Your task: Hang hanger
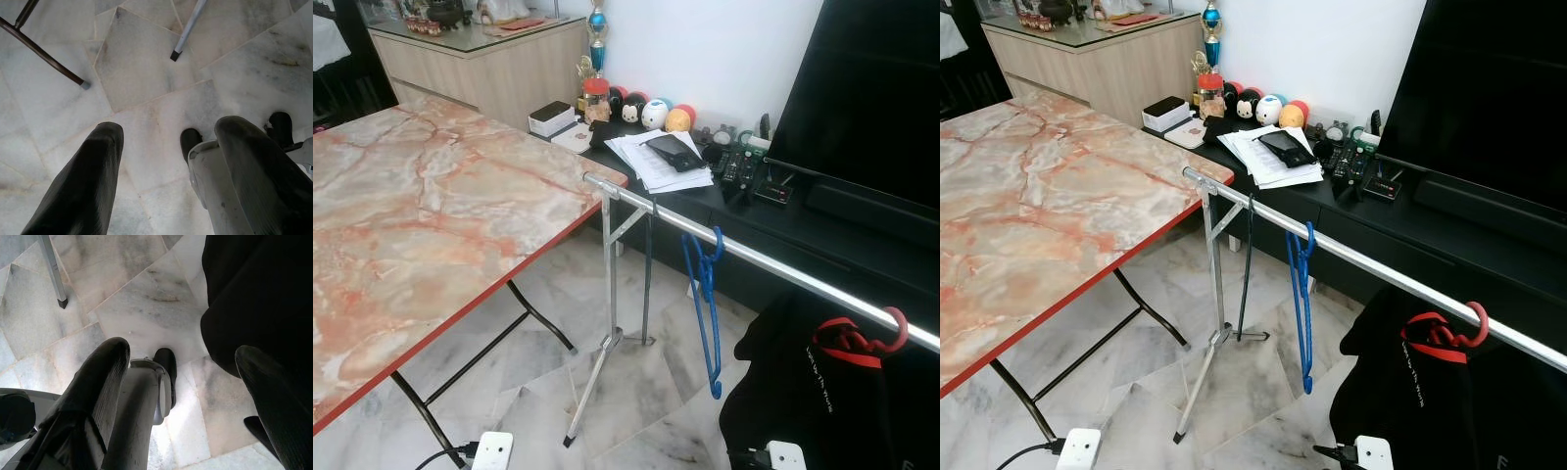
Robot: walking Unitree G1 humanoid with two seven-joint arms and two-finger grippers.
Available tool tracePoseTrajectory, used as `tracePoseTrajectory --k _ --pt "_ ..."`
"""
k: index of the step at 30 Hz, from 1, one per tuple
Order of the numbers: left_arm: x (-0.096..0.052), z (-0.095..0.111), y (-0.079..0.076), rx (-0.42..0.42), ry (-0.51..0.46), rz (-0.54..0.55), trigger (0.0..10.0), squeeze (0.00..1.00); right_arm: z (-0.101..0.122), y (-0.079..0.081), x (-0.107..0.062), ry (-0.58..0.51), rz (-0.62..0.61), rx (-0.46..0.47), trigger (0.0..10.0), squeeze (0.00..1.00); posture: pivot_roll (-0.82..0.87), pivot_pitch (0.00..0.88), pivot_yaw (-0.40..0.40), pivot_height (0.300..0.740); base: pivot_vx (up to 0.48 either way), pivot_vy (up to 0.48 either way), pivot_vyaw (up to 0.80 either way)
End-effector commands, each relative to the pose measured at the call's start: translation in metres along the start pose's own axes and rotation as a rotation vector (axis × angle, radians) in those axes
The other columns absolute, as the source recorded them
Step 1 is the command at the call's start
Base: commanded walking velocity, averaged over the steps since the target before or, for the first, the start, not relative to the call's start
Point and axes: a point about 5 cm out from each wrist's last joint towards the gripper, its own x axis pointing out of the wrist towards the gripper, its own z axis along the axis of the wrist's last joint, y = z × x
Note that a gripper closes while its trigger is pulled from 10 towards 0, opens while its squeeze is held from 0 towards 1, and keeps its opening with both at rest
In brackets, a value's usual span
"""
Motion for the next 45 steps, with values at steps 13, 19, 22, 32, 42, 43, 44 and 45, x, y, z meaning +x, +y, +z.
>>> tracePoseTrajectory --k 13,19,22,32,42,43,44,45 --pt "0.002 0.008 0.005 0.014 0.012 0.005 10.0 0.00 0.001 -0.008 -0.002 -0.012 -0.007 0.028 10.0 0.00 -0.05 0.000 -0.003 0.740 0.000 0.000 0.00" --pt "0.002 0.008 0.005 0.018 0.014 0.006 10.0 0.00 -0.002 -0.007 -0.002 0.006 -0.012 0.013 10.0 0.00 -0.05 0.000 -0.002 0.740 0.000 0.000 -0.09" --pt "0.002 0.007 0.005 0.018 0.015 0.006 10.0 0.00 -0.003 -0.007 -0.002 0.012 -0.012 0.010 10.0 0.00 -0.05 0.000 -0.002 0.740 0.000 0.000 -0.64" --pt "0.002 0.007 0.006 0.075 0.020 0.000 10.0 0.00 -0.009 -0.006 -0.003 0.029 -0.009 0.003 10.0 0.00 -0.05 0.000 -0.001 0.740 0.000 -0.081 -0.71" --pt "0.002 0.006 0.004 0.079 0.027 -0.006 10.0 0.00 -0.009 -0.006 -0.003 0.036 -0.012 -0.006 10.0 0.00 -0.05 0.000 -0.006 0.740 0.000 -0.162 -0.71" --pt "0.002 0.007 0.004 0.084 0.026 -0.006 10.0 0.00 -0.009 -0.006 -0.002 0.035 -0.012 -0.008 10.0 0.00 -0.05 0.000 -0.006 0.740 0.000 0.000 -0.71" --pt "0.002 0.007 0.004 0.085 0.026 -0.006 10.0 0.00 -0.009 -0.006 -0.002 0.035 -0.012 -0.009 10.0 0.00 -0.05 0.000 -0.006 0.740 0.000 0.000 -0.71" --pt "0.002 0.007 0.003 0.087 0.025 -0.006 10.0 0.00 -0.009 -0.006 -0.002 0.035 -0.012 -0.009 10.0 0.00 -0.05 0.000 -0.006 0.740 0.000 0.000 -0.71"
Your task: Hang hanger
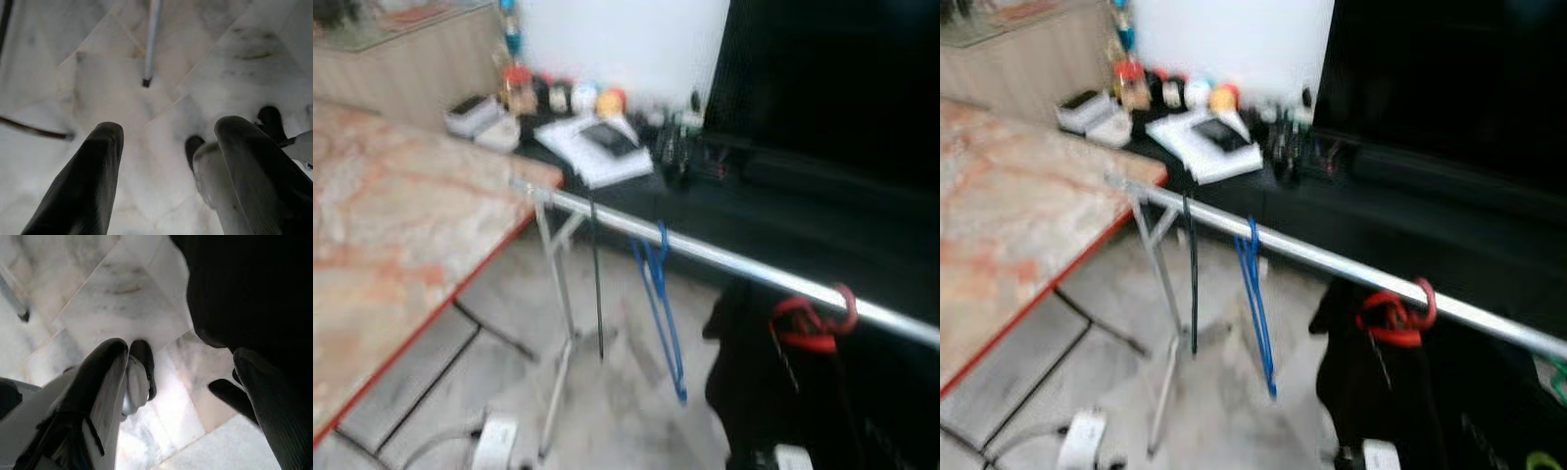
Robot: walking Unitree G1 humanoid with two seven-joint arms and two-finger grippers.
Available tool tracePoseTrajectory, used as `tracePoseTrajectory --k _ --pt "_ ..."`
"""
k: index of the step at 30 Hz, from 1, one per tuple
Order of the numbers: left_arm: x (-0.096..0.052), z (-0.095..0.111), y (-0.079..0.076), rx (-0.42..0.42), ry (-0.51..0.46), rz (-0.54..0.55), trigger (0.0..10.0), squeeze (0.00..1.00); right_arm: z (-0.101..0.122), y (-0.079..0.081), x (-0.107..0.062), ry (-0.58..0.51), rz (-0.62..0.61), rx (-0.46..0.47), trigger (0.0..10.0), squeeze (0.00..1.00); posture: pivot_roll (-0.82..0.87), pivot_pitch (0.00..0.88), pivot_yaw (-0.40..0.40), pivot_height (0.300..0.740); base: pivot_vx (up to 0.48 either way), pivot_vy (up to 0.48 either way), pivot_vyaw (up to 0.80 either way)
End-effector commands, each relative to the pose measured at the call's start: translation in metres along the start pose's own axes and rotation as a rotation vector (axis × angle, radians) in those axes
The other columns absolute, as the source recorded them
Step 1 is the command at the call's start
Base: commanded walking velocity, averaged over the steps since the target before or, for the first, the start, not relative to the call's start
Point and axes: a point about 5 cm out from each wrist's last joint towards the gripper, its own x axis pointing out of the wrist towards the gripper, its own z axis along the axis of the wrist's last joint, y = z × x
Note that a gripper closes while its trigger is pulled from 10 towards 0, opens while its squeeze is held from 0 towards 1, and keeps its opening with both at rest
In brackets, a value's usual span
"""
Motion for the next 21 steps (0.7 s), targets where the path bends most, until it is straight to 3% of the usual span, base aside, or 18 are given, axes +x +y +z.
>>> tracePoseTrajectory --k 1,18,21 --pt "-0.0007 -0.0046 0.0004 0.009 0.024 0.001 10.0 0.00 -0.0030 -0.0026 -0.0009 0.010 -0.008 -0.006 10.0 0.00 -0.05 0.000 -0.006 0.740 0.000 0.000 -0.71" --pt "-0.0022 -0.0089 0.0042 0.072 0.034 -0.006 10.0 0.00 -0.0040 -0.0021 -0.0009 0.016 -0.006 -0.005 10.0 0.00 -0.05 0.000 0.002 0.740 0.000 0.000 -0.71" --pt "-0.0026 -0.0097 0.0060 0.080 0.038 -0.001 10.0 0.00 0.0008 -0.0007 -0.0003 -0.011 0.005 0.007 10.0 0.00 -0.06 0.000 0.003 0.740 0.000 0.000 -0.17"
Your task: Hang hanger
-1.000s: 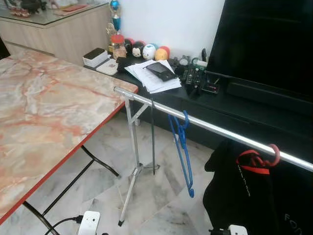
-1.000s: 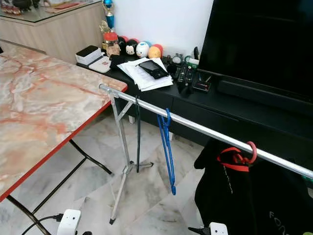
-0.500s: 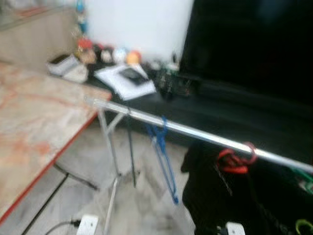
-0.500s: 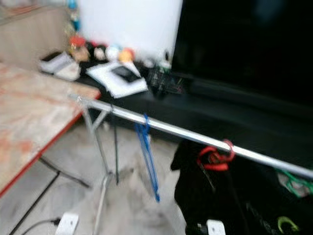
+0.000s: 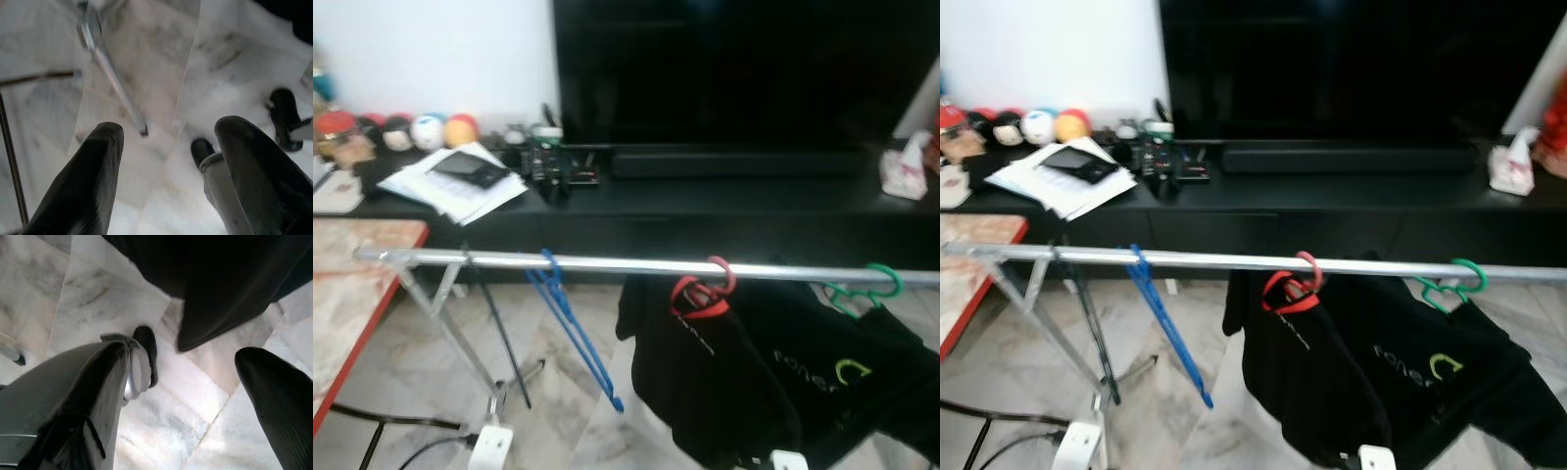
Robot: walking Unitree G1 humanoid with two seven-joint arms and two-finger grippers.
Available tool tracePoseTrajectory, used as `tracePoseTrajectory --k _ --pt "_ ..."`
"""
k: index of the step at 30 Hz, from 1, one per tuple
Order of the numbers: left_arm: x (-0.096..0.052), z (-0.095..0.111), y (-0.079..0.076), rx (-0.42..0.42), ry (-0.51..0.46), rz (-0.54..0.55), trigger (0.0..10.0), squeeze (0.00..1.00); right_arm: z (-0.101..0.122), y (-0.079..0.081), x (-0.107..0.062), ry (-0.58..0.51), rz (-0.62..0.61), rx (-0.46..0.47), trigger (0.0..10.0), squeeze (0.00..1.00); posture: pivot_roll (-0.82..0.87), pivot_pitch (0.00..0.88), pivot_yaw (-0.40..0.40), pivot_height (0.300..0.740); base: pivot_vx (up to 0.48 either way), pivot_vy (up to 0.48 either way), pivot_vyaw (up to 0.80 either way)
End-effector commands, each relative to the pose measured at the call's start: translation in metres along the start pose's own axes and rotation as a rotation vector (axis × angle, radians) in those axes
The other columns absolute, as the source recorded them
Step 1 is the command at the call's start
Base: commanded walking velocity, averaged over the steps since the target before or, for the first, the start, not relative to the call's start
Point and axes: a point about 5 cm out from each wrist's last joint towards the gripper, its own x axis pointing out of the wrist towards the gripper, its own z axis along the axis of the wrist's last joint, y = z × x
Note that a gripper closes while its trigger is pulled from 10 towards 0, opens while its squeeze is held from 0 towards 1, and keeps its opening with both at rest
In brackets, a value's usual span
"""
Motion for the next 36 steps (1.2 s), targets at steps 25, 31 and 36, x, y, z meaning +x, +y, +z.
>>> tracePoseTrajectory --k 25,31,36 --pt "-0.0042 -0.0180 0.0059 0.013 0.071 0.011 10.0 0.00 0.0126 0.0000 0.0014 -0.029 0.000 0.011 10.0 0.00 -0.05 0.000 -0.006 0.740 0.000 -0.054 0.00" --pt "-0.0038 -0.0190 0.0008 0.028 0.078 0.003 10.0 0.00 0.0134 0.0033 0.0022 -0.029 0.003 0.009 10.0 0.00 -0.05 0.000 -0.008 0.740 0.000 -0.320 0.00" --pt "-0.0037 -0.0193 -0.0002 0.026 0.079 0.002 10.0 0.00 0.0142 0.0043 0.0025 -0.030 0.002 0.008 10.0 0.00 -0.05 0.000 -0.007 0.740 0.000 -0.480 0.00"
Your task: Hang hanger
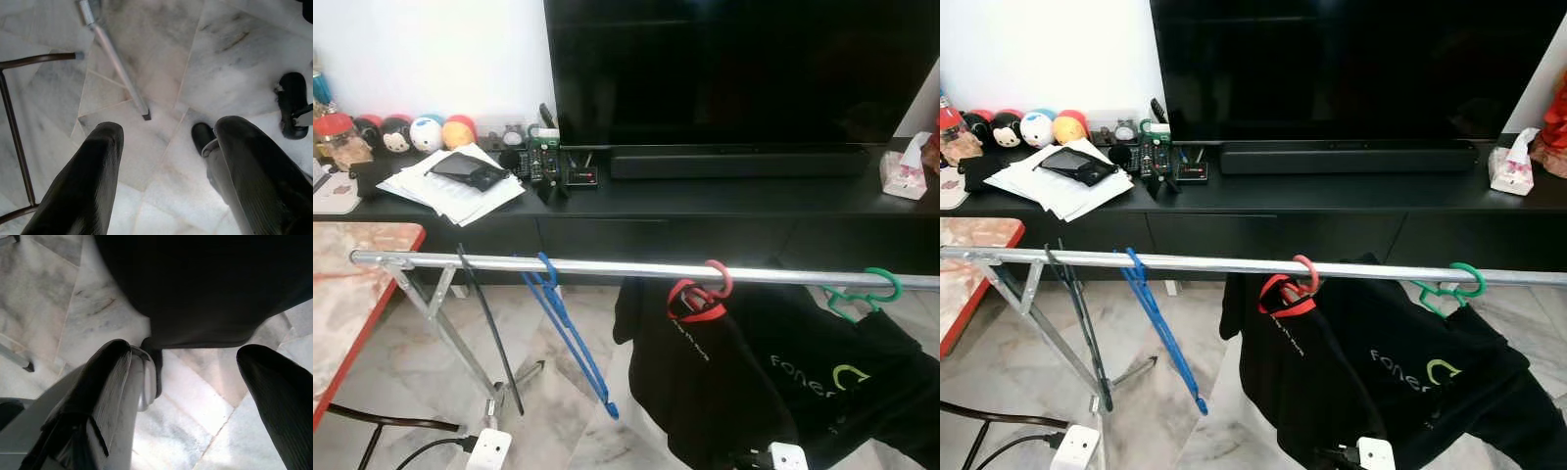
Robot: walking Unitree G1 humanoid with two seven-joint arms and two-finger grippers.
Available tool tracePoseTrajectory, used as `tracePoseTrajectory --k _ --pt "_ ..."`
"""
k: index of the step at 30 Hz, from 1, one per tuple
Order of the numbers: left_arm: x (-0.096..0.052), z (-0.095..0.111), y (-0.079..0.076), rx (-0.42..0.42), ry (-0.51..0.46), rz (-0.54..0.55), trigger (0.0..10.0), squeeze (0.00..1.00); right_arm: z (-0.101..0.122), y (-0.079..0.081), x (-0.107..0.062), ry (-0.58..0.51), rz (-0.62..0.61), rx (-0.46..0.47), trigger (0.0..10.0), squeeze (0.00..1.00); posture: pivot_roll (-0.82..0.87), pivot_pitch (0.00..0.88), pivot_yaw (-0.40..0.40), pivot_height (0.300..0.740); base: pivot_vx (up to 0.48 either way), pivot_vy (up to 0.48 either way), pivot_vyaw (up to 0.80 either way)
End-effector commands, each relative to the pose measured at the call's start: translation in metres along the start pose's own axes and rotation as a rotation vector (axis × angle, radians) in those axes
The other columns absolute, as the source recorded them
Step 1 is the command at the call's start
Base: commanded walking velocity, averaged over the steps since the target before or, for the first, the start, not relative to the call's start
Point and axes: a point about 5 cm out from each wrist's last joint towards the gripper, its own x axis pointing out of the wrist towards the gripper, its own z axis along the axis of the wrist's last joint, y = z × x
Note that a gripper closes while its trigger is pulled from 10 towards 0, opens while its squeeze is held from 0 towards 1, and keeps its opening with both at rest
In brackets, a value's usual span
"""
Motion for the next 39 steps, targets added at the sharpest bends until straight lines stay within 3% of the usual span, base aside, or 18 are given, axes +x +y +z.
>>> tracePoseTrajectory --k 1,17,23,33,39 --pt "0.0000 -0.0025 -0.0039 0.016 0.013 -0.011 10.0 0.00 0.0023 -0.0022 0.0000 -0.001 -0.010 0.004 10.0 0.00 -0.05 0.000 -0.007 0.740 0.000 -0.480 0.00" --pt "-0.0002 -0.0031 -0.0041 0.008 0.013 -0.016 10.0 0.00 0.0027 -0.0021 0.0001 0.006 -0.010 0.005 10.0 0.00 -0.06 0.000 -0.009 0.740 0.000 -0.480 0.00" --pt "-0.0012 -0.0069 -0.0017 0.006 0.017 -0.013 10.0 0.00 0.0012 -0.0013 0.0001 0.018 -0.002 -0.007 10.0 0.00 -0.06 0.000 -0.010 0.740 0.000 -0.480 -0.67" --pt "-0.0014 -0.0076 -0.0008 0.005 0.022 -0.005 10.0 0.00 0.0022 0.0001 0.0004 0.009 0.011 0.009 10.0 0.00 -0.06 0.000 -0.011 0.740 0.000 -0.480 0.00" --pt "-0.0020 -0.0083 0.0036 -0.018 0.013 0.032 10.0 0.00 0.0020 0.0010 0.0004 0.009 0.025 0.009 10.0 0.00 -0.06 0.000 -0.011 0.740 0.000 -0.131 0.00"
